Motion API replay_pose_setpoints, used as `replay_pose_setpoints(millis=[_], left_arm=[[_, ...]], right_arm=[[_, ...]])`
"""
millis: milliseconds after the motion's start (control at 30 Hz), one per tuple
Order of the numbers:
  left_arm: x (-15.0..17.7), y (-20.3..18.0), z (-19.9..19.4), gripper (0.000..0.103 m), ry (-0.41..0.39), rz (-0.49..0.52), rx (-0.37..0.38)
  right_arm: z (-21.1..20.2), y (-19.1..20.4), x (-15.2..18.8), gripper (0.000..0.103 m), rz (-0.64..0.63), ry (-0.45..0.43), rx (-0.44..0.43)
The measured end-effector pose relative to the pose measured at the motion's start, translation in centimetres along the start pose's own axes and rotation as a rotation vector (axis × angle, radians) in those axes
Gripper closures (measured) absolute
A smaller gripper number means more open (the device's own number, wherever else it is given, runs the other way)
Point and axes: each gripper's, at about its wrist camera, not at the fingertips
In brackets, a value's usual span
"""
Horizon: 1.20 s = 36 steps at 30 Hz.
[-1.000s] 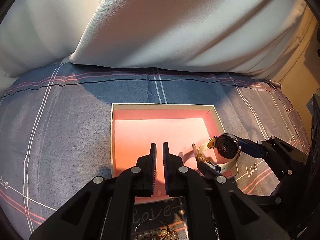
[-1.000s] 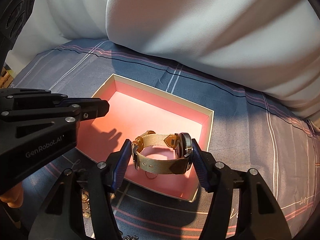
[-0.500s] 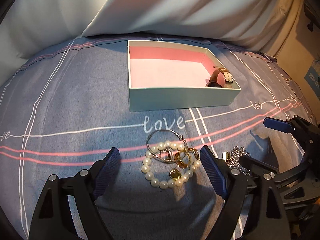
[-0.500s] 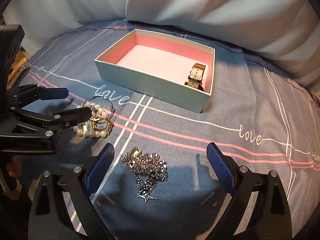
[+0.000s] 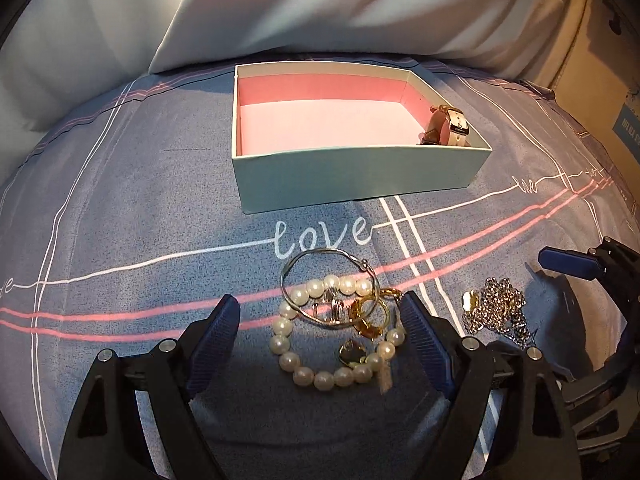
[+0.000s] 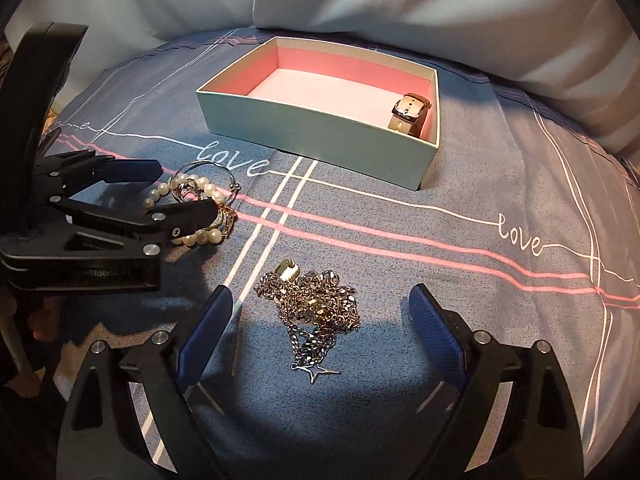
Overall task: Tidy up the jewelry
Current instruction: 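Grasp the thin bangle with the left gripper while the right gripper grasps the silver chain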
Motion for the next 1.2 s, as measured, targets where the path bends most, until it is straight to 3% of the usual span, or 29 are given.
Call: replay_pose_setpoints(millis=[133,300,333,400,533,900,1000,1100,1133,1200], left_arm=[[-1.5,-0.7,1.1,0.024,0.023,0.049,-0.048],[-1.6,-1.2,1.4,0.041,0.020,0.086,-0.084],[-1.6,-1.2,1.4,0.050,0.015,0.088,-0.086],[-1.6,-0.9,1.2,0.050,0.013,0.079,-0.068],[-1.6,-0.4,0.5,0.050,-0.002,0.050,-0.016],[-0.9,-0.8,-1.6,0.050,-0.012,-0.007,0.011],[-0.6,-0.9,-1.8,0.050,-0.010,-0.014,0.016],[-0.4,-1.0,-1.6,0.050,-0.001,-0.012,0.018],[-0.3,-1.1,-1.6,0.050,0.002,-0.010,0.022],[-0.3,-1.1,-1.6,0.050,0.003,-0.012,0.021]], right_arm=[[0.7,0.1,-0.3,0.014,-0.006,0.012,0.010],[1.5,0.3,-0.4,0.014,-0.013,0.028,0.006],[1.6,0.4,-0.4,0.014,-0.013,0.027,0.005],[1.6,0.4,-0.4,0.014,-0.011,0.023,0.002],[1.6,0.4,-0.5,0.028,-0.017,0.019,-0.022],[1.2,-0.2,-0.1,0.029,0.015,0.014,-0.078],[1.1,-0.3,0.2,0.039,0.016,0.016,-0.074],[0.9,-0.5,0.2,0.068,0.027,0.018,-0.103],[0.8,-0.7,0.3,0.073,0.034,0.018,-0.123],[0.3,-0.6,0.3,0.075,0.038,0.003,-0.124]])
Point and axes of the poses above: each gripper's, at about its wrist camera, not at the fingertips, and z roughly the way its jaws point, y to its left, x to its underside, and after that the axes turned 12 degrees about y, right-handed
